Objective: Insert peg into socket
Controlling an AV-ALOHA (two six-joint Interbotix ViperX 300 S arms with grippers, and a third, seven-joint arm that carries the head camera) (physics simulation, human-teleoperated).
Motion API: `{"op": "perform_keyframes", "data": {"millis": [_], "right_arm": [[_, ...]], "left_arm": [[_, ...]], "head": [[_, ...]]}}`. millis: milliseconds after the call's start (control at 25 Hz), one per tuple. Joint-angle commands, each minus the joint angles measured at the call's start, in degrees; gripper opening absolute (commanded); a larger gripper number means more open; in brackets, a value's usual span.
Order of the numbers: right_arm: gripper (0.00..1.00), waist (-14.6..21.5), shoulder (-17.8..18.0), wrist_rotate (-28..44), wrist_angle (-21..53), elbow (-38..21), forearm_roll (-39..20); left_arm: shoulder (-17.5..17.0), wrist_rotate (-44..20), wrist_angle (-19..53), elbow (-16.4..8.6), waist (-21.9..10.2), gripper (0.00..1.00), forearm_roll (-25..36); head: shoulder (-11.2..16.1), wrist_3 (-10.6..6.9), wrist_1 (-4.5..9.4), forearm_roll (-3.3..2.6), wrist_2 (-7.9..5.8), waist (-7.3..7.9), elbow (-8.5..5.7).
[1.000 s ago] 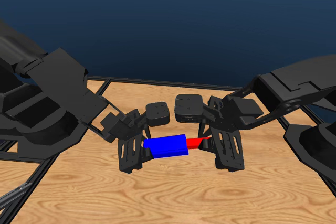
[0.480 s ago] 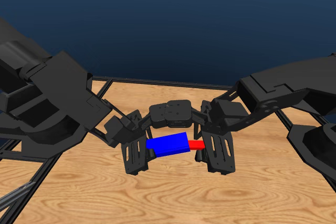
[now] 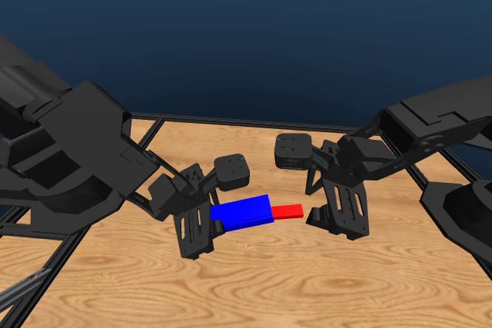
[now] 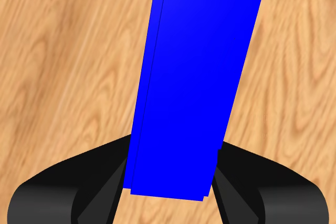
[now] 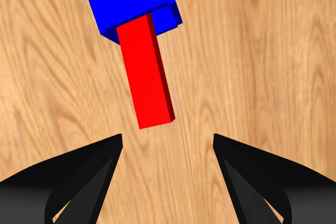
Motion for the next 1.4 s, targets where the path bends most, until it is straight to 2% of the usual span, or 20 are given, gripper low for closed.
{"op": "perform_keyframes", "data": {"millis": [40, 80, 160, 240, 320, 400, 440, 520, 600, 840, 880, 920, 1000, 1040, 1080, 1160, 1200, 1240, 1280, 1400], "right_arm": [[0.01, 0.08, -3.67, 2.46, -2.14, 2.1, -0.39], [0.0, 0.48, -3.41, 2.27, -2.09, 2.37, -0.45], [0.0, 0.77, -3.09, 2.39, -2.92, 2.35, -0.48], [0.0, 0.91, -2.71, 2.37, -3.66, 2.06, -0.56], [0.0, 0.94, -2.45, 2.22, -3.98, 1.73, -0.58], [0.0, 0.97, -2.13, 1.99, -4.19, 1.36, -0.54], [0.0, 0.92, -1.89, 1.72, -4.46, 1.23, -0.36], [0.0, 0.87, -1.4, 1.51, -4.73, 0.65, -0.23], [0.0, 0.74, -0.7, 0.92, -4.95, -0.12, -0.08], [0.0, 0.27, 2.07, -2.25, -4.14, -4.42, 0.15], [0.0, 0.25, 2.14, -2.38, -4.09, -4.7, 0.18], [0.0, 0.09, 3.1, -3.4, -3.8, -6.38, 0.2], [0.0, 0.23, 3.93, -4.37, -3.26, -7.74, 0.25], [0.0, 0.0, 4.25, -4.62, -3.29, -8.46, 0.21], [0.0, -0.02, 4.51, -4.91, -3.23, -8.86, 0.28], [0.0, -0.1, 4.62, -5.31, -2.87, -9.23, 0.43], [0.0, -0.12, 5.04, -5.53, -2.98, -9.56, 0.66], [0.0, -0.15, 5.22, -5.66, -2.91, -9.66, 0.77], [0.0, -0.17, 5.31, -5.8, -2.81, -9.76, 0.86], [0.0, -0.16, 5.46, -5.93, -3.22, -9.81, 1.14]], "left_arm": [[-1.53, -0.63, -0.23, -0.56, -0.19, 0.0, 0.32], [-1.93, -0.73, -0.14, -1.27, -0.26, 0.0, 0.36], [-1.18, -0.79, -0.04, 0.3, 0.04, 0.0, 0.5], [-2.27, -0.8, -0.28, 0.33, 0.39, 0.0, 0.84], [-2.38, -1.05, -0.52, -0.78, -0.02, 0.0, 0.75], [-1.84, -1.03, 0.08, 0.04, 0.04, 0.0, 0.86], [-2.19, -0.85, -0.24, -0.52, 0.12, 0.0, 0.77], [-1.98, -1.05, -0.01, 0.53, 0.26, 0.0, 1.16], [-1.86, -1.39, 0.15, -0.54, -0.09, 0.0, 1.12], [-1.68, -1.79, -0.91, -0.26, -0.28, 0.0, 0.65], [-1.53, -1.55, -0.11, -1.62, -0.31, 0.0, 0.73], [-1.02, -2.16, -1.15, 0.78, 0.18, 0.0, 0.84], [-1.65, -2.34, -1.19, 0.09, -0.4, 0.0, 0.73], [-0.94, -2.22, -0.52, 0.8, -0.56, 0.0, 0.75], [-1.77, -2.5, -1.09, 0.11, -0.43, 0.0, 0.78], [-1.24, -2.5, -0.64, 0.54, -0.42, 0.0, 0.79], [-1.92, -2.66, -1.2, -0.21, -0.51, 0.0, 0.8], [-0.97, -2.58, -0.91, 0.89, -0.44, 0.0, 0.86], [-2.04, -2.91, -1.63, 0.13, -0.67, 0.0, 0.81], [-2.1, -2.89, -1.77, 0.2, -0.31, 0.0, 0.73]], "head": [[0.15, -0.18, -0.63, -0.01, -0.06, -0.08, -0.98], [0.16, -0.21, -0.61, -0.02, -0.1, -0.09, -1.0], [0.19, -0.25, -0.63, -0.04, -0.12, -0.1, -1.01], [0.19, -0.22, -0.58, -0.03, -0.16, -0.05, -0.99], [0.19, -0.18, -0.48, -0.01, -0.16, 0.01, -1.01], [0.2, -0.23, -0.47, -0.01, -0.22, 0.07, -1.0], [0.2, -0.26, -0.5, 0.0, -0.26, 0.14, -1.0], [0.22, -0.25, -0.51, 0.02, -0.25, 0.22, -1.0], [0.27, -0.21, -0.57, 0.03, -0.26, 0.27, -1.01], [0.32, -0.19, -0.59, 0.03, -0.26, 0.3, -1.02], [0.32, -0.19, -0.59, 0.04, -0.26, 0.3, -1.02], [0.34, -0.05, -0.55, 0.07, -0.22, 0.39, -1.01], [0.39, -0.08, -0.55, 0.1, -0.14, 0.43, -1.03], [0.43, -0.13, -0.55, 0.1, -0.18, 0.49, -1.07], [0.48, -0.13, -0.61, 0.1, -0.22, 0.55, -1.09], [0.49, -0.13, -0.61, 0.11, -0.22, 0.56, -1.1], [0.55, -0.2, -0.54, 0.12, -0.21, 0.63, -1.1], [0.57, -0.18, -0.55, 0.12, -0.22, 0.63, -1.11], [0.58, -0.18, -0.55, 0.12, -0.22, 0.63, -1.11], [0.57, -0.18, -0.61, 0.12, -0.14, 0.57, -1.15]]}}
